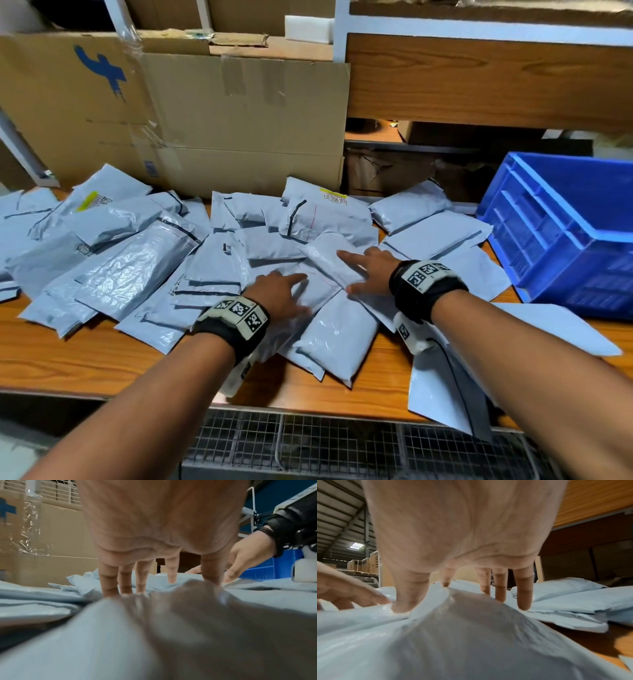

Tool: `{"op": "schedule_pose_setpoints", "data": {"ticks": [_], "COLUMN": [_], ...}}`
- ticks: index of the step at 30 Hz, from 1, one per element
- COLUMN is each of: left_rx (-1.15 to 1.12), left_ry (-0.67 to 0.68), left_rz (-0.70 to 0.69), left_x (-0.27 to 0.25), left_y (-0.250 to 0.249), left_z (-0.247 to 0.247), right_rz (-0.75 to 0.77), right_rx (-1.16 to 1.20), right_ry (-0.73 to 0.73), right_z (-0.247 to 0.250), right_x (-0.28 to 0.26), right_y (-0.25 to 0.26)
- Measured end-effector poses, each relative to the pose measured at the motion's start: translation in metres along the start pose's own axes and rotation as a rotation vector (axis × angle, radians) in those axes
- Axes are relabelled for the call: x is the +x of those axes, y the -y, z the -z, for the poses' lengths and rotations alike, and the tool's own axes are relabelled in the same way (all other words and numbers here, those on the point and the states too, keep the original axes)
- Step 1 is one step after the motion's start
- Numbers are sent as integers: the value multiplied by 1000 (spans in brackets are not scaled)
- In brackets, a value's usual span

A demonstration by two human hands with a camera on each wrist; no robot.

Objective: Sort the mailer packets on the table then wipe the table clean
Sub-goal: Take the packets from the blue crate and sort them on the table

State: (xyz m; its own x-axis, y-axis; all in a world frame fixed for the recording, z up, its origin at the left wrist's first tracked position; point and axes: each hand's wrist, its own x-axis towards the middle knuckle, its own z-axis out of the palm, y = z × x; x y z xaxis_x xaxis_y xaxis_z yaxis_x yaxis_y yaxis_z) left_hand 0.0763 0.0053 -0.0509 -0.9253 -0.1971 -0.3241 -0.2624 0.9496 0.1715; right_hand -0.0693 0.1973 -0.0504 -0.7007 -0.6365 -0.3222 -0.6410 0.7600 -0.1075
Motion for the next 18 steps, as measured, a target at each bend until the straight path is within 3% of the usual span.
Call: {"op": "schedule_pose_setpoints", "data": {"ticks": [4, 7, 13, 18], "left_rx": [-32, -146, -383, -510], "left_ry": [-53, -136, -356, -475], "left_rz": [-27, -38, -49, -104], "left_x": [-5, -7, -15, -1], "left_y": [3, 9, 7, -35], "left_z": [-1, 15, 59, 88], "right_rz": [-1, -16, -65, -130], "right_rx": [50, 157, 361, 380], "right_ry": [6, -98, -366, -522], "right_z": [-12, -7, 42, 95], "right_x": [3, 1, -22, -61], "right_y": [2, 1, -13, -39]}}
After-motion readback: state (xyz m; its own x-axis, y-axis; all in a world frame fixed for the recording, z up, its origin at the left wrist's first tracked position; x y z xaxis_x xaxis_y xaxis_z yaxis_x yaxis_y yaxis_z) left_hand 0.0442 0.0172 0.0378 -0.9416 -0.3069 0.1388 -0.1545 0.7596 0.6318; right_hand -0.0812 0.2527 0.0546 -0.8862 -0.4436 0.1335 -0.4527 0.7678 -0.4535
